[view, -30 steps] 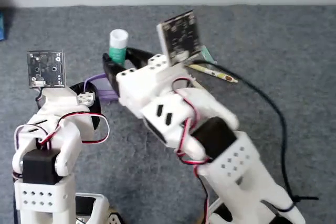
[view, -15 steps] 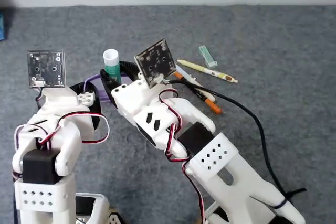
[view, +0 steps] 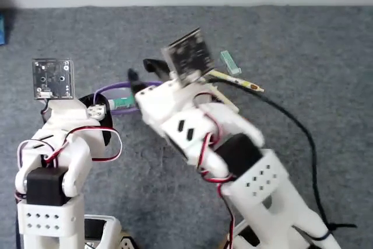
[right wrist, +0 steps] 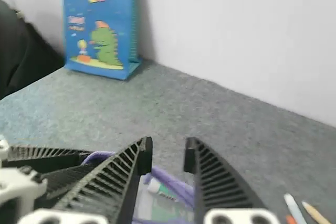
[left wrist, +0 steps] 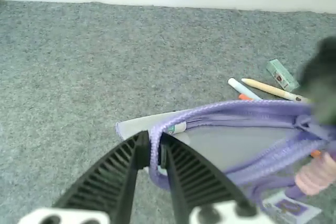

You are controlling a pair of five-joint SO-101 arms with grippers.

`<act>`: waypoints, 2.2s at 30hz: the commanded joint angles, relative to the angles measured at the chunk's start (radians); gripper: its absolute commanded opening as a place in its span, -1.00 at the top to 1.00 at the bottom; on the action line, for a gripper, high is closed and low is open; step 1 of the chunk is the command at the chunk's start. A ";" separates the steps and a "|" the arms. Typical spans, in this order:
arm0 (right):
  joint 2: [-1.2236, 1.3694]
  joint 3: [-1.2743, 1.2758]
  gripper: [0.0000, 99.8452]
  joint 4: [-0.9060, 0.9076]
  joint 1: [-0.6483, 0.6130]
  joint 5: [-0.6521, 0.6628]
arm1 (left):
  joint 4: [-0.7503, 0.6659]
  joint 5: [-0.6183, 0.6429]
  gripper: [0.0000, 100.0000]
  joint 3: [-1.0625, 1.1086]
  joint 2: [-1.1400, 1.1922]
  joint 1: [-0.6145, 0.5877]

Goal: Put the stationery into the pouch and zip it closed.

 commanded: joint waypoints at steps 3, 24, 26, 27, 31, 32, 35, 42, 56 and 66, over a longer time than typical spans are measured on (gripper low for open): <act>-0.016 -0.112 0.97 0.206 0.189 -0.083 | -0.011 -0.008 0.98 0.001 0.009 0.002; 0.682 -0.404 0.68 0.415 0.440 0.186 | -0.012 -0.008 0.98 -0.004 0.009 0.005; 0.791 -0.512 0.53 0.486 0.440 0.186 | -0.012 -0.008 0.98 -0.004 0.009 0.005; 0.851 -0.571 0.48 0.521 0.440 0.187 | -0.012 -0.008 0.98 -0.004 0.009 0.005; 1.078 -0.810 0.42 0.622 0.440 0.245 | -0.012 -0.008 0.98 -0.004 0.009 0.005; 1.129 -0.870 0.42 0.636 0.440 0.256 | -0.012 -0.008 0.98 -0.004 0.009 0.005; 1.273 -1.031 0.42 0.676 0.440 0.296 | -0.012 -0.008 0.98 -0.004 0.009 0.005; 1.552 -1.327 0.42 0.748 0.446 0.315 | -0.012 -0.008 0.98 -0.004 0.009 0.005; 1.880 -1.614 0.59 0.792 0.495 0.362 | -0.012 -0.009 0.98 -0.004 0.009 0.005; 1.885 -1.711 0.99 0.955 0.503 0.353 | -0.012 -0.008 0.98 -0.004 0.009 0.005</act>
